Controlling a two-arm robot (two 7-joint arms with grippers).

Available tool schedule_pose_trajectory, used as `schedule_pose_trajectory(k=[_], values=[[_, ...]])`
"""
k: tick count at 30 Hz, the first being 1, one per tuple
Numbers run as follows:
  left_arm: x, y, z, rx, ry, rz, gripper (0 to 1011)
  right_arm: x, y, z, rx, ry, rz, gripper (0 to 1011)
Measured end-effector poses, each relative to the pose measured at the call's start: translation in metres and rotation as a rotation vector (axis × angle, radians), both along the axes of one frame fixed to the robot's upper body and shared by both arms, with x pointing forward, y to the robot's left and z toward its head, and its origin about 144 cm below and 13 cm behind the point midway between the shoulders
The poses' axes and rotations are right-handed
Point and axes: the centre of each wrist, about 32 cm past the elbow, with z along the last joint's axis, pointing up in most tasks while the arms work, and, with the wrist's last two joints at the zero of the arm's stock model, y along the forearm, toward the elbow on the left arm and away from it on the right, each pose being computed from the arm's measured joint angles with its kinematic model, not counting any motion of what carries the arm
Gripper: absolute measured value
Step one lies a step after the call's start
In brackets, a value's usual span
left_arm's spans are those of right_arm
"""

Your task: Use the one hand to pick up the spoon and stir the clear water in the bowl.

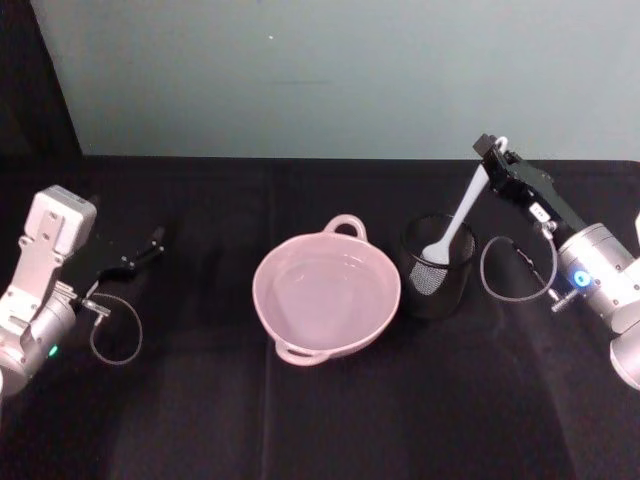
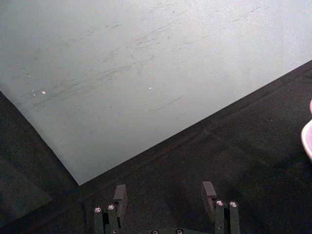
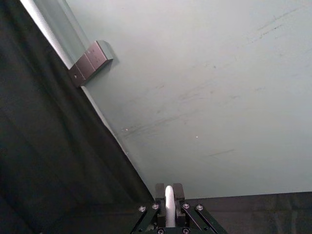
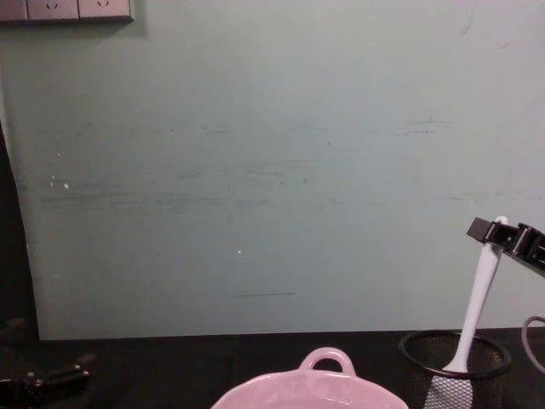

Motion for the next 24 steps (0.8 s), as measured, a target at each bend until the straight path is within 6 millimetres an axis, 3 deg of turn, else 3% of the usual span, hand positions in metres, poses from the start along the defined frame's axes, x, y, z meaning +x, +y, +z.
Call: schedule_pose_trajectory(k=[17,21,24], values=[[0.000,0.000,0.000,0.000,0.000,0.000,1011,0.003,0.002,-0.011,0.025,0.033,0.009,107],[0.000,0.000,0.000,0.000,0.000,0.000,1011,0.003,0.002,-0.012,0.027,0.036,0.008,181],[0.000,0.000,0.000,0.000,0.000,0.000,1011,0.001,0.002,-0.014,0.028,0.042,0.003,298]])
